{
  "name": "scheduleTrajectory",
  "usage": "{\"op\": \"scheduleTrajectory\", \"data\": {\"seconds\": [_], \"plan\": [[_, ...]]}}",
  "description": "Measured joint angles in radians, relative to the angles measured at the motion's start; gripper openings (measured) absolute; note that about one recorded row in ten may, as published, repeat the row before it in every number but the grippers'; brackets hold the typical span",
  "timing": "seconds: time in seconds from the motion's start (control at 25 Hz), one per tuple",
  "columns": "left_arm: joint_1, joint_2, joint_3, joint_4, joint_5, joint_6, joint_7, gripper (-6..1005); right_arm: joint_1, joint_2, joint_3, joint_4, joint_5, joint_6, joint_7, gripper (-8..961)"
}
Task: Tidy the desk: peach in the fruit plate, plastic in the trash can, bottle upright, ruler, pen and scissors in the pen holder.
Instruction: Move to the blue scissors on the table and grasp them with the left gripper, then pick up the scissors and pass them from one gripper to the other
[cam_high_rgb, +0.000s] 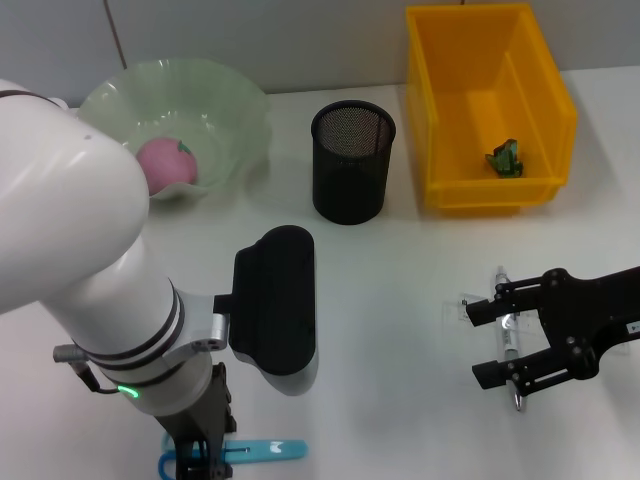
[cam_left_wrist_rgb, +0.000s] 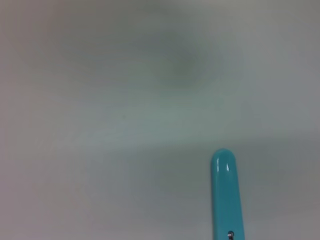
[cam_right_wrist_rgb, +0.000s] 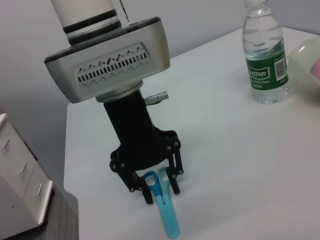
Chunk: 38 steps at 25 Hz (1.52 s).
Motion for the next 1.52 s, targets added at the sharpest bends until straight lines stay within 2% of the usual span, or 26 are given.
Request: {"op": "scheduleTrajectory", "data": {"seconds": [0.2,0.44,1.0,1.2,1.36,1.52], "plan": [[0.002,0.000,0.005,0.000,-0.002,0.000,0.000,423,0.002,0.000,-0.001,0.000,0.000,0.001,0.000,791],[0.005,0.000,0.015,-0.001,0.001,-0.010,0.000,349,0.004,0.000,0.002,0.000,-0.001,0.001,0.000,791],[0.008,0.000,0.026,0.004,0.009,-0.016,0.006,306,0.004,0.001,0.003,0.000,-0.001,0.002,0.000,791],[0.010,0.000,0.038,0.007,0.020,-0.021,0.001,249,0.004,0.002,0.003,0.000,0.000,0.003,0.000,791],[0.016,0.000,0.024,0.023,0.025,-0.019,0.000,250,0.004,0.003,0.005,-0.001,0.001,0.002,0.000,791],[0.027,0.005,-0.043,0.065,0.018,-0.004,0.000,250,0.004,0.003,0.006,-0.001,0.001,0.002,0.000,791]]}}
